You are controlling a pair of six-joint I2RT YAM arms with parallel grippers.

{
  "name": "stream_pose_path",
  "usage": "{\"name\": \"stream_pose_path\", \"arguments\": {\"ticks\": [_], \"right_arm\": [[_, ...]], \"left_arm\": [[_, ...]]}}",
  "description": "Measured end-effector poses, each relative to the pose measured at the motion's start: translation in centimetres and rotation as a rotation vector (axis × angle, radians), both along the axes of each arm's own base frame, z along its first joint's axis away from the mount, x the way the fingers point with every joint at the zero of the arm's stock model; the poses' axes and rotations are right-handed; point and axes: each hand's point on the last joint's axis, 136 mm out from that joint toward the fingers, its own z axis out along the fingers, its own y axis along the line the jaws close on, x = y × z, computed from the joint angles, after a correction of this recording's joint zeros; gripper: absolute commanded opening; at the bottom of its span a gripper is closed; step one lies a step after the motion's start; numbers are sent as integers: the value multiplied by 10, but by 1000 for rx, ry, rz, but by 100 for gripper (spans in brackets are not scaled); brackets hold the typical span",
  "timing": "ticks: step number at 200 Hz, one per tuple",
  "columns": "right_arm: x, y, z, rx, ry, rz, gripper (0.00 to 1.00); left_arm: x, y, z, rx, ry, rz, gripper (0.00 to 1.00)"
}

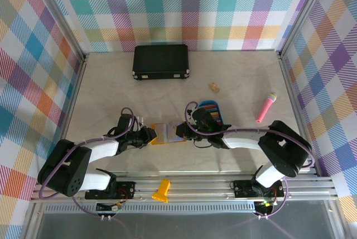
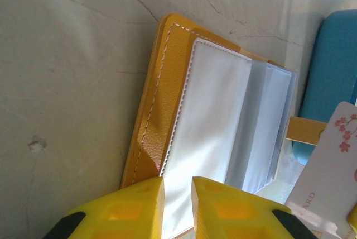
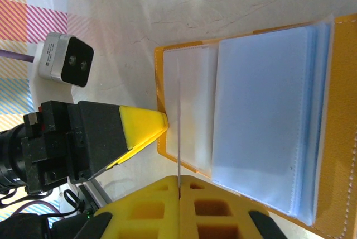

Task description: Put the credit cards into the card holder

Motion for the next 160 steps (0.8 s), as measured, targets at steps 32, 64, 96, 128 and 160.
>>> {"name": "stream_pose_path", "arguments": {"ticks": [32, 64, 96, 128, 160], "right_arm": [[-1, 1, -9, 8, 18, -9, 0], [-4, -1, -15, -1, 39, -16, 0], [-4, 1, -18, -5, 47, -8, 0], [-3, 4, -25, -24, 55, 2, 0], [0, 8, -22, -28, 47, 12, 0]], "left_arm": [[0, 0, 0, 0, 0, 0, 21], [0, 0, 0, -1, -1, -1, 21], [0, 0, 0, -1, -4, -1, 21], [0, 0, 0, -1, -4, -1, 21], [0, -1, 0, -2, -5, -1, 21]]}}
